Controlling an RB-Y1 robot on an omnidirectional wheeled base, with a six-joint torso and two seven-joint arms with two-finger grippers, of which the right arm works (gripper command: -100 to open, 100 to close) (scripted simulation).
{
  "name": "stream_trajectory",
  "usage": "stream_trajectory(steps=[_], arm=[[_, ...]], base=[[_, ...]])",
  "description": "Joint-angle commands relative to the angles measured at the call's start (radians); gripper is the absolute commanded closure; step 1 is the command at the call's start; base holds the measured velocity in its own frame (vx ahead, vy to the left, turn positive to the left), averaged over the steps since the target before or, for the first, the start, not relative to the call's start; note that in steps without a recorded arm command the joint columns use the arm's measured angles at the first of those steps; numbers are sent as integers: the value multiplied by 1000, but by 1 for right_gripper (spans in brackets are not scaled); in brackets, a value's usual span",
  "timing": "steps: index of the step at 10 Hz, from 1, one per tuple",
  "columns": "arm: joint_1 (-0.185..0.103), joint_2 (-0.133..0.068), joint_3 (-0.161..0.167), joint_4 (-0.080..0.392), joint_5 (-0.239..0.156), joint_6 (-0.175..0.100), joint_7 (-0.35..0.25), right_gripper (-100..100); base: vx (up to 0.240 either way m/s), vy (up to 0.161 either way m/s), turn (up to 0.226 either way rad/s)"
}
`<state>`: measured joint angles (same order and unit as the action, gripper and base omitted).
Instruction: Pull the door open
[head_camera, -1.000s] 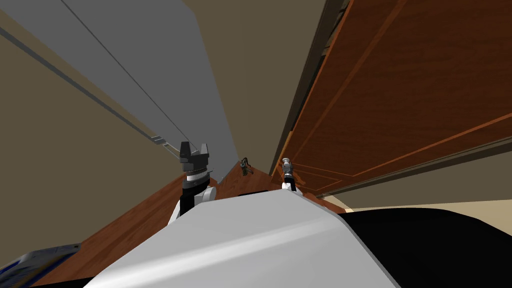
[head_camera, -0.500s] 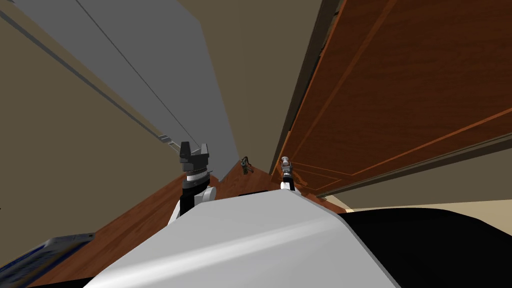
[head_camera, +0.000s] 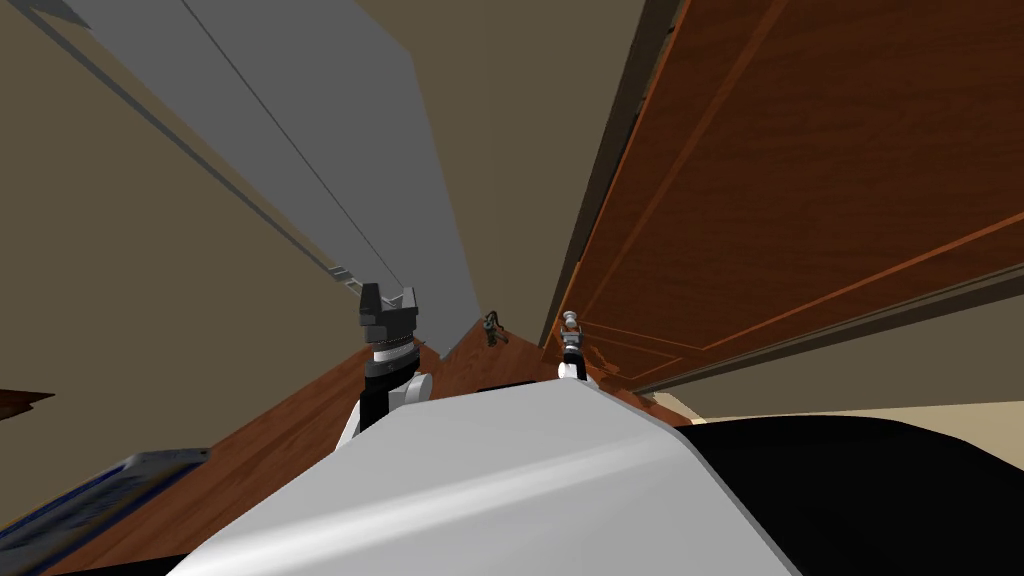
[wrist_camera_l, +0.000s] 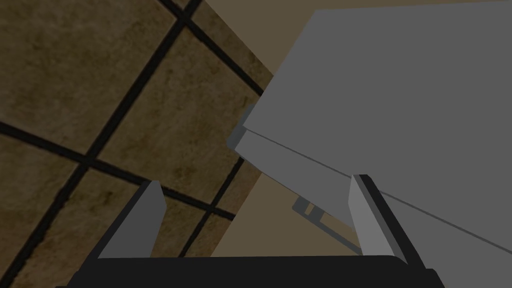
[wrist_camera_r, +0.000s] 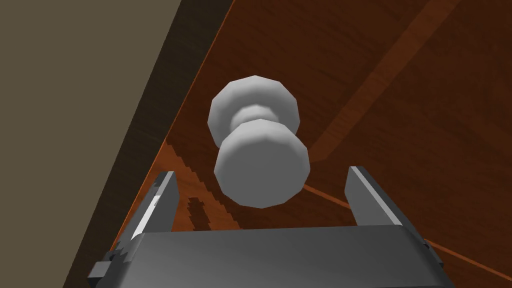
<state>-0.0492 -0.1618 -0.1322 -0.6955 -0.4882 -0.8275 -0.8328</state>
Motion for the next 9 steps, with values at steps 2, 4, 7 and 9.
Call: stream_trajectory(steps=[2,4,7,9], arm=[[0,10,11,-11,-30,0,-73,-100],[-2,16,17,-14,-47,-1,-117,-100],[-6,26,29,-19,-80,-3,-196,-100],[-7,31,35,-22,-96,-3,-235,-100]], base=[[-52,-7,25],[-78,-7,43],[-46,-7,27],[-63,-5,36]])
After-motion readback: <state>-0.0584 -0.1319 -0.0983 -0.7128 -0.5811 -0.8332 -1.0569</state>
